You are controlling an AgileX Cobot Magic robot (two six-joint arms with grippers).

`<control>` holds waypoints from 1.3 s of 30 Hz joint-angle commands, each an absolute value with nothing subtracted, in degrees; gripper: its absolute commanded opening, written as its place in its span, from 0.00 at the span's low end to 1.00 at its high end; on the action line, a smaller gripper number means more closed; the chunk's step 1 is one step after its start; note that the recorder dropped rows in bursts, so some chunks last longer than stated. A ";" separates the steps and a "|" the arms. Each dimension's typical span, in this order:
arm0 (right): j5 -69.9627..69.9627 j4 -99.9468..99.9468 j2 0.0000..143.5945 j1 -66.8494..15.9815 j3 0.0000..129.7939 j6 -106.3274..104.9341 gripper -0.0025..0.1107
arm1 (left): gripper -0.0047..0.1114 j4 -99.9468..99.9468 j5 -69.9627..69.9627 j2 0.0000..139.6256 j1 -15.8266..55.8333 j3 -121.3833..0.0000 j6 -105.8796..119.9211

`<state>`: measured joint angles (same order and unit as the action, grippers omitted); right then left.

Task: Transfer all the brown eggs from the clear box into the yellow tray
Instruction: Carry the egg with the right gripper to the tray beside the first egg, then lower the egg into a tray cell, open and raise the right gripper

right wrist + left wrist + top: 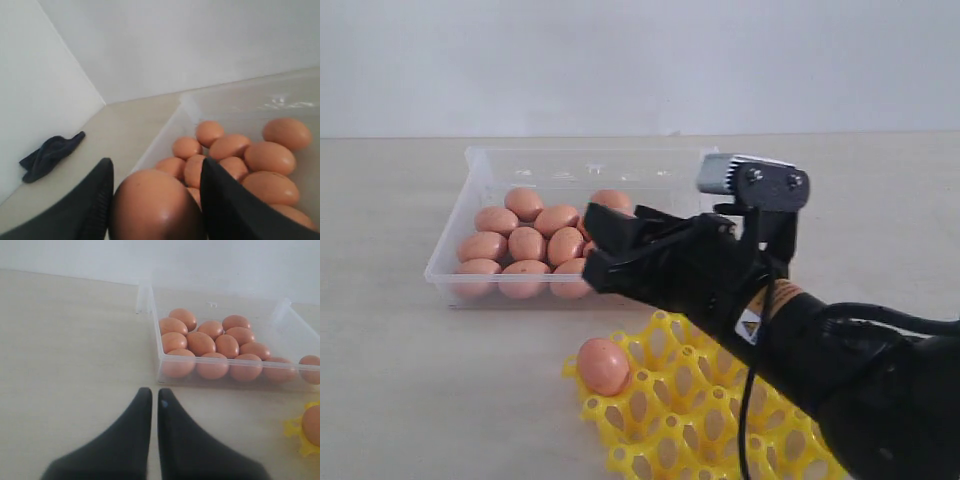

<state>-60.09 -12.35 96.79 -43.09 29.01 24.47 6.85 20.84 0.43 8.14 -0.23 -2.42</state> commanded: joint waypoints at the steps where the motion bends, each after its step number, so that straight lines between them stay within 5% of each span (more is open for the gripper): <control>1: -60.65 7.22 96.71 -35.19 25.14 35.06 0.02 | 0.08 6.61 20.31 0.67 8.27 0.00 -2.18; 5: -57.38 25.13 96.71 -30.75 25.46 40.60 0.02 | 0.08 6.61 20.31 0.67 8.27 0.00 -2.18; 39: -31.48 21.41 97.99 -30.25 33.84 24.51 0.02 | 0.08 6.61 20.31 0.67 8.27 0.00 -2.18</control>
<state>-31.23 21.18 96.93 -30.72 33.57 25.19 6.85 20.84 0.43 8.14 -0.23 -2.42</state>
